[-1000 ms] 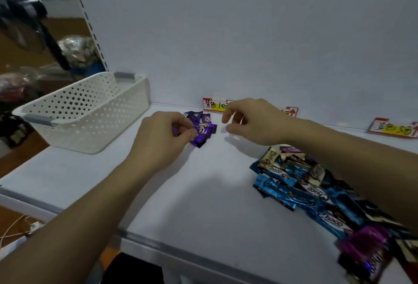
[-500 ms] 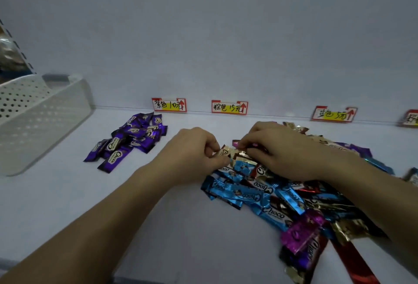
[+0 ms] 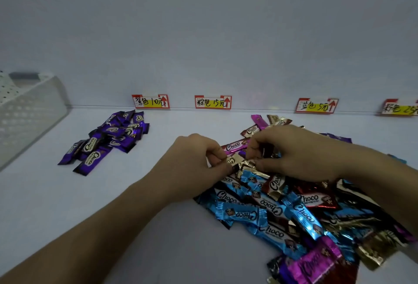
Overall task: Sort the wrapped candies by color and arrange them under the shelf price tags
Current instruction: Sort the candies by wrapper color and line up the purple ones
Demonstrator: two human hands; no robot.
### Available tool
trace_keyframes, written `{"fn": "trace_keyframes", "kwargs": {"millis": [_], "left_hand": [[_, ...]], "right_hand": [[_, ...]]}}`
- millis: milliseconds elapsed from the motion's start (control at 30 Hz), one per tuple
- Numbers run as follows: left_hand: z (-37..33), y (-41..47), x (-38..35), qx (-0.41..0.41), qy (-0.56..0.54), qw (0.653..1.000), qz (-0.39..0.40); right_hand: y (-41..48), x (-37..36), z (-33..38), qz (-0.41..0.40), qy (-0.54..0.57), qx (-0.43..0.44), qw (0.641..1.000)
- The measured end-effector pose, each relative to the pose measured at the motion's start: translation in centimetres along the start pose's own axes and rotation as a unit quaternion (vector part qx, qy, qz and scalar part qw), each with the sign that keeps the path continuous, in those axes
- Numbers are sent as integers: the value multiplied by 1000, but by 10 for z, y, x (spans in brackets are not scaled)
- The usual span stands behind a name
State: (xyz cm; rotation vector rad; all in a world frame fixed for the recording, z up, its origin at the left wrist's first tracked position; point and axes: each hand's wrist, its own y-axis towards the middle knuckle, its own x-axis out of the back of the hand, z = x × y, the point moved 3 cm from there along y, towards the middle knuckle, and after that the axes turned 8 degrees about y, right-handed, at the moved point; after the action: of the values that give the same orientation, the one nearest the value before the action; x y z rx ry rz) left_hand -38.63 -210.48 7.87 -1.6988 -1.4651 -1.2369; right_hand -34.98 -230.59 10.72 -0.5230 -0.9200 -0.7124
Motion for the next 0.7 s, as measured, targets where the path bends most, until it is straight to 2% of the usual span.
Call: {"fn": "trace_keyframes", "kwargs": {"millis": [100,233,400,700], "left_hand": [[8,5,7,35,-30,999,-6],[23,12,17,92,-54,994,-36],[34,26,22,119,-91,986,-69],[47,41,16,148,-104,979,-100]], "right_hand": [[8,8,-3,-41,67,-10,997],[13,7,-3,45,21,-18,999],[18,6,-5,59,12,-22,998],[20,21,-10,-28,171,-35,984]]}}
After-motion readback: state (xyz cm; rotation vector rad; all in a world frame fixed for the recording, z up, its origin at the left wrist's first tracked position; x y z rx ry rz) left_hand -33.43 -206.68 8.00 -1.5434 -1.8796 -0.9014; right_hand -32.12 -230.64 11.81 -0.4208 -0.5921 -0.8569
